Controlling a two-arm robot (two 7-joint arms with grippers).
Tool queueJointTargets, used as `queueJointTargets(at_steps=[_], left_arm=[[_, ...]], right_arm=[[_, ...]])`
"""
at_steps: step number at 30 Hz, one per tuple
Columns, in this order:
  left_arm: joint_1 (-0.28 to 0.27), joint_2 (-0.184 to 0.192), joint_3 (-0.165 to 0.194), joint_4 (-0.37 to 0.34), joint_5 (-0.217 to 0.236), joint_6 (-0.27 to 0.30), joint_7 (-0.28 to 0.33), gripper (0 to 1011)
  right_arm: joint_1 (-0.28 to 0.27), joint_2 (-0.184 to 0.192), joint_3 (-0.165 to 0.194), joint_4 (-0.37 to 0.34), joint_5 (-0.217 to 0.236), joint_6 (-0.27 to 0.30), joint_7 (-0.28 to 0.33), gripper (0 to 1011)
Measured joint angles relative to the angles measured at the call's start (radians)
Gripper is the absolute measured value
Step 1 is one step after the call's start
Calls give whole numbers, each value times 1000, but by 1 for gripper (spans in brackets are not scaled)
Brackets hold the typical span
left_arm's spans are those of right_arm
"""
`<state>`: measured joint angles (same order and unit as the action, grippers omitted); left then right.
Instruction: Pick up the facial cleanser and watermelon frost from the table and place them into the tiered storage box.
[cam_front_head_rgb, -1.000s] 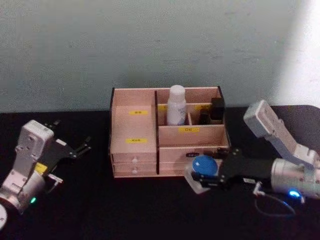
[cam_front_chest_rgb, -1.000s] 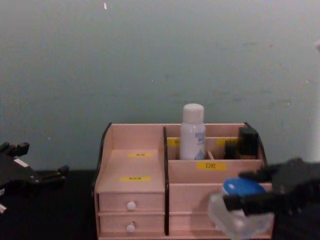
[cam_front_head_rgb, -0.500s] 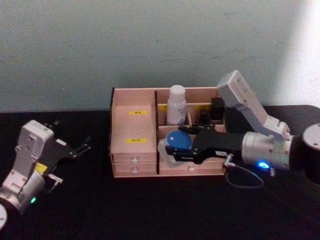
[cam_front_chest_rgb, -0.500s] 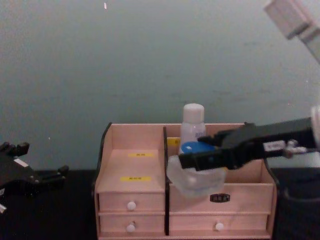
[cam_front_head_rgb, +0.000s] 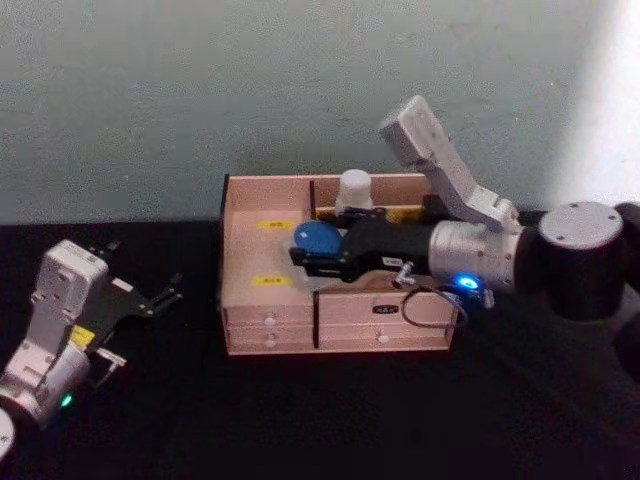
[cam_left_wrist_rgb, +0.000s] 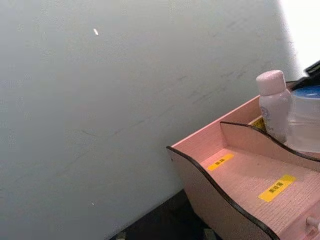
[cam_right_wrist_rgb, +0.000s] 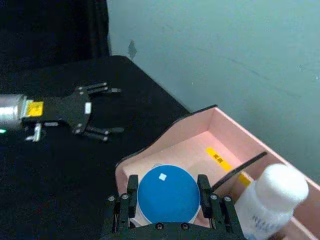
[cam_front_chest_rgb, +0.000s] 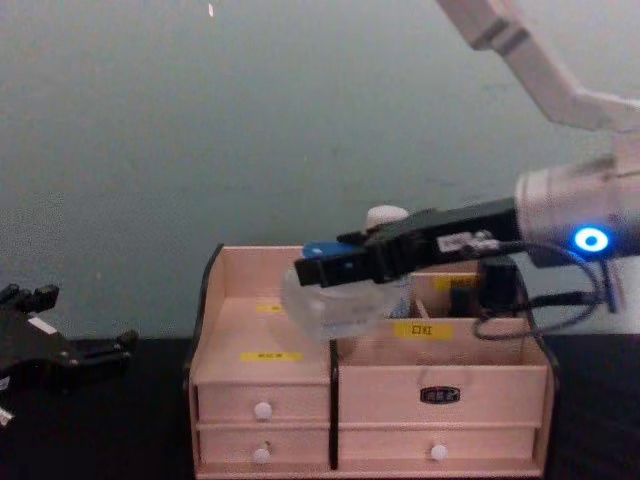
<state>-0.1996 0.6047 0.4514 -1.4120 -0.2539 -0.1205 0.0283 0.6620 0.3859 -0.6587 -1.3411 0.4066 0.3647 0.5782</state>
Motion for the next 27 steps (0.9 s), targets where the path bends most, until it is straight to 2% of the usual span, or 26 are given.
queueJointTargets(at_steps=[11, 18, 27], left_arm=[[0, 0, 0, 0, 0, 0, 0, 1002], [0, 0, 0, 0, 0, 0, 0, 1001], [0, 0, 0, 0, 0, 0, 0, 1001]], right_arm=[[83, -116, -21, 176, -27, -28, -19, 713], [121, -174, -23, 274, -42, -68, -17, 713], [149, -228, -20, 356, -65, -90, -22, 713]])
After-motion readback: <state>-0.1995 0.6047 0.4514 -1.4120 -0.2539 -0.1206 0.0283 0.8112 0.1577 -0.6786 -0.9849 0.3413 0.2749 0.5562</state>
